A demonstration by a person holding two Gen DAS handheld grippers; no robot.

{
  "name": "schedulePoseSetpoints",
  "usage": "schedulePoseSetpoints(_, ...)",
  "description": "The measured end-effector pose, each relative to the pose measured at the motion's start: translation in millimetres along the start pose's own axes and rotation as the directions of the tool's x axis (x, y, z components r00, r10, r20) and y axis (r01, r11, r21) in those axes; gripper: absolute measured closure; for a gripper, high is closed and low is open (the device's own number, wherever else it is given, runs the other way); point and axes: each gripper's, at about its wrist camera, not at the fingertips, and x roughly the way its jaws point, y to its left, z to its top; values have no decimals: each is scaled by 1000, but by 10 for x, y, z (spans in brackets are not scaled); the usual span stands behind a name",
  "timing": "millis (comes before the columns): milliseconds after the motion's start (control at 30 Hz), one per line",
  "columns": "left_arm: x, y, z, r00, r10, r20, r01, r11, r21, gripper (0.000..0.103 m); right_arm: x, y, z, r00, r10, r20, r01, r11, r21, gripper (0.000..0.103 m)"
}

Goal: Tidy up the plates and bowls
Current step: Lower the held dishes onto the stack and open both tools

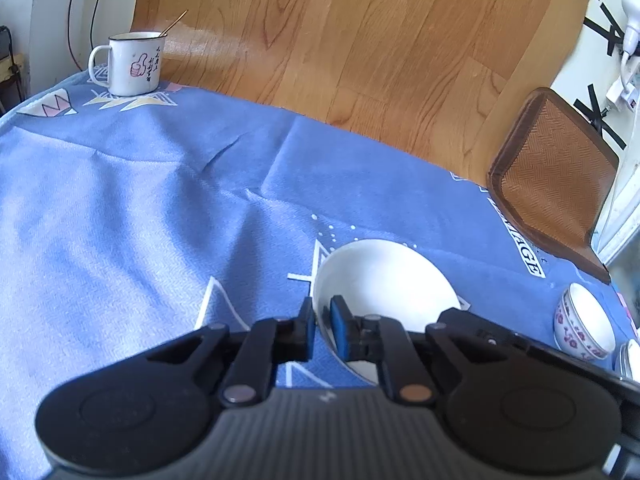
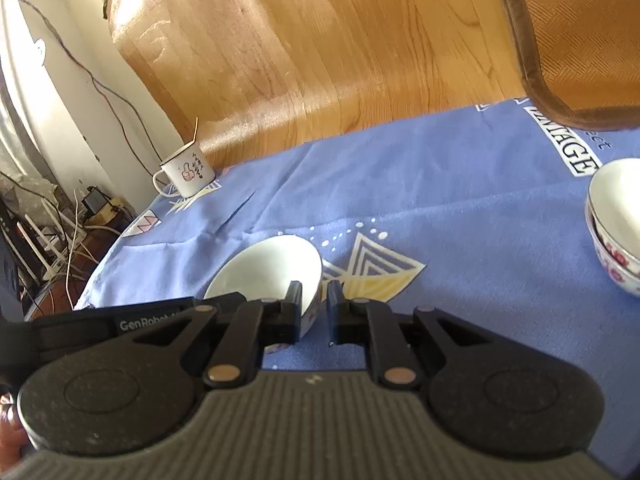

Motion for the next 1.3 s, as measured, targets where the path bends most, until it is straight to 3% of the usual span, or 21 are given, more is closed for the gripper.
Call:
schedulePoseSetpoints(267, -114, -56, 69, 1000, -22, 7, 22, 1000, 1, 95, -26, 7, 10, 1000, -9, 10, 10, 1000, -23, 92)
schedulePoseSetpoints(500, -193, -464, 244, 995, -86, 40, 83, 994, 67, 95, -306, -33, 127, 992, -53, 117, 61, 996, -61, 93)
schedulePoseSetpoints(700, -148, -1034, 346, 982, -186, 27, 180, 973, 146, 95, -700, -311, 222, 961, -140, 240, 154, 987, -40, 92)
schedulePoseSetpoints(867, -45, -1638, 325, 965, -263, -13, 259, 937, 237, 94, -1060, -609, 250, 916, -239, 322, 255, 967, -7, 92)
schedulePoseSetpoints(1033, 158, -2026, 240, 953, -292, -78, 302, 912, 279, 94, -1261, -924, 230, 879, -329, 344, 333, 941, 49, 92)
schedulePoseSetpoints(1300, 483, -2162, 118, 955, -248, -165, 287, 915, 283, 92, -1169, -1231, 151, 884, -368, 288, 349, 930, 116, 89)
